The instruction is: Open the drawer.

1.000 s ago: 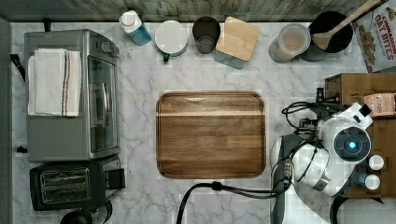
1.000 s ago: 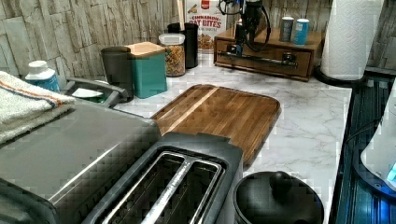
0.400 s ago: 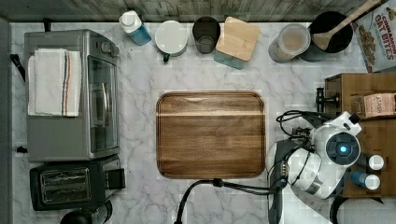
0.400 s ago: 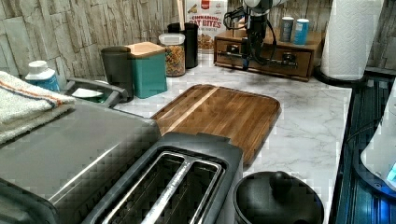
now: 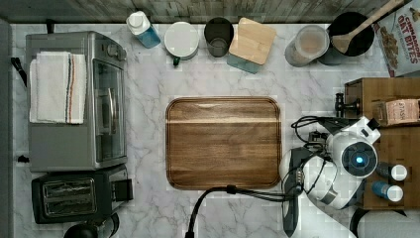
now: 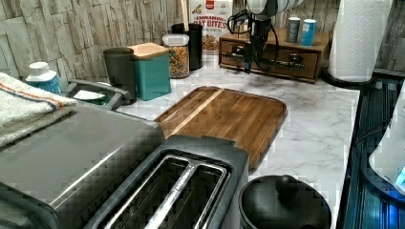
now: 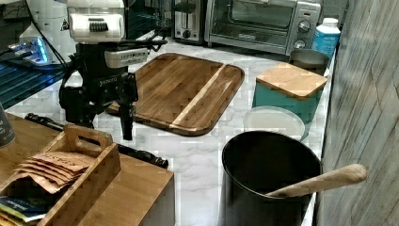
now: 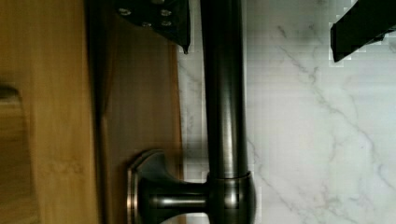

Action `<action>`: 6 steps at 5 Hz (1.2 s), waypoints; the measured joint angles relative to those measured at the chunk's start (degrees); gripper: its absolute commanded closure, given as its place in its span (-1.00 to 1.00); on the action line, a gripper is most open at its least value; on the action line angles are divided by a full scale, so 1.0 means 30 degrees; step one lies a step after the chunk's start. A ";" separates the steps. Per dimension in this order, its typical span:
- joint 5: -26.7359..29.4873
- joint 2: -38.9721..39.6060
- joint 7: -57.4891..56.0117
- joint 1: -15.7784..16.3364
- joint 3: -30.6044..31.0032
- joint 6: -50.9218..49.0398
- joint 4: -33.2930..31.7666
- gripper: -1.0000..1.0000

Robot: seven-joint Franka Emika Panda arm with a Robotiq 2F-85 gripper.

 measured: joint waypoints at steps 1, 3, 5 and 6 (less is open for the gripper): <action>0.0068 0.0037 -0.0261 -0.0033 0.0098 0.0000 -0.0187 -1.00; 0.1495 -0.0005 -0.0429 -0.0779 0.1079 -0.1175 0.0224 -1.00; 0.2379 -0.0671 -0.0541 -0.0989 0.2059 -0.2219 -0.0224 -1.00; 0.2947 -0.1466 -0.0354 -0.0811 0.2676 -0.2164 -0.1194 -1.00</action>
